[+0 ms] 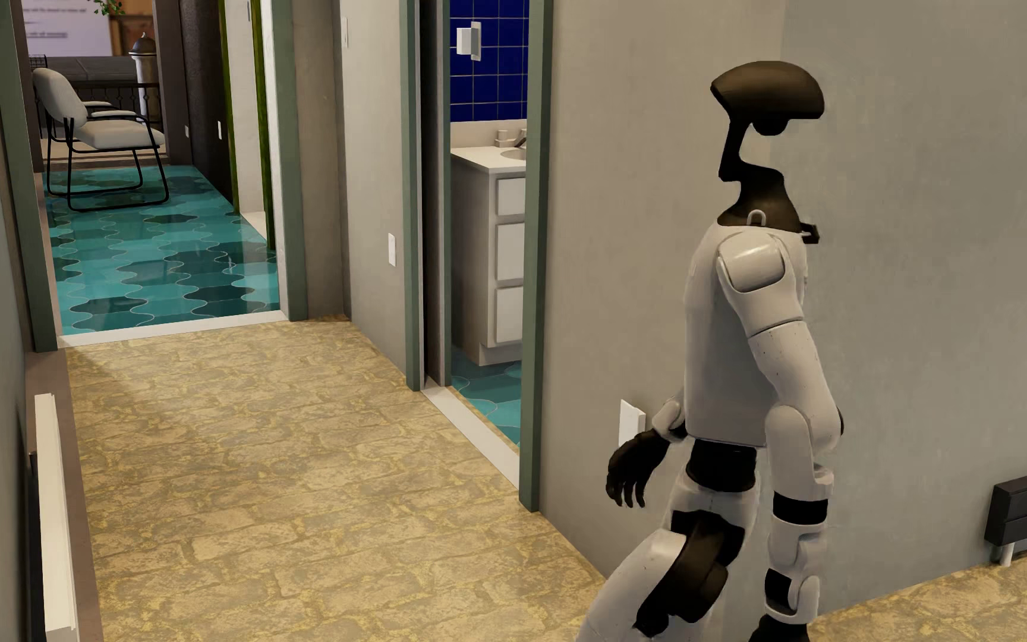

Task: Circle corner

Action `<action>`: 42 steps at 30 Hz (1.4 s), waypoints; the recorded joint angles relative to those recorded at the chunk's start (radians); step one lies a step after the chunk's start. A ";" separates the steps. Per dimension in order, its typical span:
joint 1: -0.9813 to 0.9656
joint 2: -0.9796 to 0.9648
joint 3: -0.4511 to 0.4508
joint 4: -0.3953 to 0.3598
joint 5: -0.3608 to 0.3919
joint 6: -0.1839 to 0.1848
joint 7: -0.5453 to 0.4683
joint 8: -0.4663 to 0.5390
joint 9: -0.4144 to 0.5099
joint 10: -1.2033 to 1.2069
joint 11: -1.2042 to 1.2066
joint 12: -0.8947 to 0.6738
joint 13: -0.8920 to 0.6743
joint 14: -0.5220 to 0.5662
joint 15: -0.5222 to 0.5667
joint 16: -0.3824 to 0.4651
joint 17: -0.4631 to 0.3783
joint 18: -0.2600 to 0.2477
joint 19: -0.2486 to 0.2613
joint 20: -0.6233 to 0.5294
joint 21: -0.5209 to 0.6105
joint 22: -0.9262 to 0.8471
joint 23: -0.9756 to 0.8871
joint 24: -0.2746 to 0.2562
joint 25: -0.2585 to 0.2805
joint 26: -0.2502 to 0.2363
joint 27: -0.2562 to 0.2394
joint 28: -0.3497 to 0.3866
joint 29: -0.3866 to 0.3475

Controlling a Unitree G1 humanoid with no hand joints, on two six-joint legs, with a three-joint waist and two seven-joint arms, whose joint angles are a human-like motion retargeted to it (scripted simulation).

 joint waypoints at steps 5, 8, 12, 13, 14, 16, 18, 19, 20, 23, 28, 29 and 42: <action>-0.057 0.146 -0.008 -0.075 -0.029 0.012 0.000 0.000 0.038 -0.313 -0.017 -0.054 -0.014 0.200 -0.012 0.045 0.023 0.000 0.000 0.131 0.130 -0.040 0.089 0.000 0.000 0.000 0.000 0.000 0.000; -0.049 0.240 0.040 -0.086 -0.047 0.013 0.000 0.000 0.023 -0.272 -0.018 -0.053 0.067 0.228 0.018 0.063 0.033 0.000 0.000 0.274 0.381 -0.099 0.249 0.000 0.000 0.000 0.000 0.000 0.000; 0.053 0.102 0.069 -0.068 -0.105 -0.077 0.000 0.000 0.000 -0.200 0.251 -0.068 0.194 0.041 0.326 0.081 0.047 0.000 0.000 0.235 0.632 -0.055 0.355 0.000 0.000 0.000 0.000 0.000 0.000; 0.061 -0.052 0.053 -0.056 -0.101 -0.091 0.000 0.000 -0.021 -0.203 0.438 -0.076 0.192 -0.004 0.410 0.073 0.036 0.000 0.000 0.220 0.610 -0.049 0.343 0.000 0.000 0.000 0.000 0.000 0.000; 0.090 -0.194 0.019 -0.045 -0.092 -0.094 0.000 0.000 -0.033 -0.218 0.623 -0.085 0.184 -0.036 0.454 0.064 0.025 0.000 0.000 0.197 0.559 -0.050 0.329 0.000 0.000 0.000 0.000 0.000 0.000; 0.180 -0.398 -0.066 -0.021 -0.061 -0.060 0.000 0.000 -0.040 -0.266 0.827 -0.106 0.172 -0.069 0.315 0.038 0.013 0.000 0.000 0.176 0.395 -0.067 0.281 0.000 0.000 0.000 0.000 0.000 0.000; 0.310 -0.499 -0.121 -0.018 -0.030 -0.026 0.000 0.000 -0.026 -0.319 0.702 -0.114 0.184 -0.089 0.366 0.021 0.019 0.000 0.000 0.213 0.208 -0.101 0.202 0.000 0.000 0.000 0.000 0.000 0.000; 0.362 -0.516 -0.150 -0.019 -0.015 -0.016 0.000 0.000 -0.013 -0.333 0.544 -0.117 0.181 -0.097 0.431 0.021 0.033 0.000 0.000 0.245 0.153 -0.121 0.169 0.000 0.000 0.000 0.000 0.000 0.000; 0.404 -0.511 -0.180 -0.024 -0.008 -0.012 0.000 0.000 0.002 -0.336 0.366 -0.124 0.178 -0.108 0.475 0.024 0.048 0.000 0.000 0.271 0.120 -0.134 0.143 0.000 0.000 0.000 0.000 0.000 0.000; 0.541 -0.462 -0.213 -0.067 -0.042 -0.020 0.000 0.000 0.031 -0.348 0.014 -0.133 0.190 -0.131 0.226 0.041 0.064 0.000 0.000 0.312 0.124 -0.160 0.104 0.000 0.000 0.000 0.000 0.000 0.000; 0.579 -0.520 -0.205 0.035 0.000 0.073 0.000 0.000 -0.036 -0.197 0.124 -0.009 0.208 0.067 0.479 0.012 0.048 0.000 0.000 0.335 0.330 -0.158 0.299 0.000 0.000 0.000 0.000 0.000 0.000; 0.498 -0.467 -0.179 0.082 0.005 0.095 0.000 0.000 -0.050 -0.043 0.121 0.010 0.216 0.215 0.418 0.004 0.038 0.000 0.000 0.296 0.396 -0.125 0.336 0.000 0.000 0.000 0.000 0.000 0.000; -0.028 0.289 0.058 0.033 -0.067 -0.009 0.000 0.000 0.060 -0.299 0.001 0.021 -0.020 0.134 -0.032 -0.005 -0.023 0.000 0.000 0.073 -0.001 -0.051 -0.032 0.000 0.000 0.000 0.000 0.000 0.000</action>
